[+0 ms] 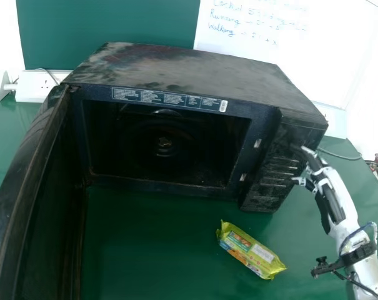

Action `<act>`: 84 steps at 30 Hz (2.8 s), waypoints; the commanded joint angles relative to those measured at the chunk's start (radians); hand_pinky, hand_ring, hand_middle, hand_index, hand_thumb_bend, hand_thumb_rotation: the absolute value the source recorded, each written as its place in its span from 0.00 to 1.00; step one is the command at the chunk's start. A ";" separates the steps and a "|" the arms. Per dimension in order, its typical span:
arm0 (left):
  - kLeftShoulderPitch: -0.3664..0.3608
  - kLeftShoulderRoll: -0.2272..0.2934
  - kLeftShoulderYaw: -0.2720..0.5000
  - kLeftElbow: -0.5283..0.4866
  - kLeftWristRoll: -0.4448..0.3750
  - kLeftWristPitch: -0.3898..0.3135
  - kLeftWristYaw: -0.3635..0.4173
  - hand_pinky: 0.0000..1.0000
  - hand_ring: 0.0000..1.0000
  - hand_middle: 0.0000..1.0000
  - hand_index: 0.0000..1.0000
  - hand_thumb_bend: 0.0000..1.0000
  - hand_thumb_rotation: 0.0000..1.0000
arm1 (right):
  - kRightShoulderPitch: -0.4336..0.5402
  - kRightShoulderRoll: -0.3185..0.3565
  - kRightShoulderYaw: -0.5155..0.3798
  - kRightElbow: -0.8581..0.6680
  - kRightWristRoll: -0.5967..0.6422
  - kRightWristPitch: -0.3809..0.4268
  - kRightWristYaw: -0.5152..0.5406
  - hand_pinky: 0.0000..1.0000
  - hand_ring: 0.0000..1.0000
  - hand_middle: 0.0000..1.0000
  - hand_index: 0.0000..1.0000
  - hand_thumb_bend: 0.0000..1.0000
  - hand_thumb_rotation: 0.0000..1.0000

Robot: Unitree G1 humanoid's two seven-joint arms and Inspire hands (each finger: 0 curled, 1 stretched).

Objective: Put biscuit inside oven

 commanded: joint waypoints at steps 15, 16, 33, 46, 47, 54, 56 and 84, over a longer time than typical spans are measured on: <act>0.028 -0.013 -0.021 -0.028 0.010 -0.013 0.002 0.73 0.80 0.83 0.82 1.00 0.68 | 0.073 -0.159 0.029 -0.058 -0.312 -0.192 0.070 0.60 0.92 0.98 0.93 0.87 0.95; 0.027 -0.015 -0.022 -0.027 0.011 -0.014 0.002 0.73 0.79 0.83 0.82 1.00 0.69 | 0.079 -0.163 0.029 -0.064 -0.334 -0.197 0.068 0.60 0.92 0.98 0.93 0.86 0.95; 0.045 -0.015 -0.036 -0.043 0.021 -0.018 0.007 0.79 0.83 0.88 0.83 1.00 0.76 | 0.111 -0.233 0.042 -0.093 -0.608 -0.306 0.069 0.59 0.90 0.96 0.93 0.84 0.95; 0.054 -0.015 -0.043 -0.049 0.017 -0.007 0.013 0.82 0.85 0.90 0.86 1.00 0.80 | 0.112 -0.365 0.056 -0.099 -0.712 -0.333 0.163 0.60 0.90 0.97 0.93 0.85 0.93; 0.056 -0.015 -0.043 -0.051 0.018 -0.007 0.013 0.84 0.86 0.91 0.87 1.00 0.82 | 0.108 -0.369 0.064 -0.098 -0.719 -0.335 0.169 0.60 0.90 0.96 0.93 0.85 0.93; 0.063 -0.013 -0.046 -0.057 0.009 -0.003 0.012 0.93 0.90 0.94 0.89 1.00 0.78 | 0.066 -0.408 0.128 -0.139 -0.718 -0.274 0.279 0.60 0.90 0.97 0.93 0.84 0.94; 0.065 -0.012 -0.047 -0.061 0.006 0.000 0.012 0.92 0.90 0.94 0.89 1.00 0.79 | 0.062 -0.418 0.137 -0.146 -0.722 -0.266 0.303 0.60 0.90 0.97 0.94 0.83 0.93; 0.072 -0.016 -0.042 -0.060 0.003 -0.018 0.005 0.94 0.90 0.95 0.89 1.00 0.84 | 0.080 -0.403 0.226 -0.048 -0.805 -0.320 0.263 0.59 0.89 0.96 0.92 0.82 0.93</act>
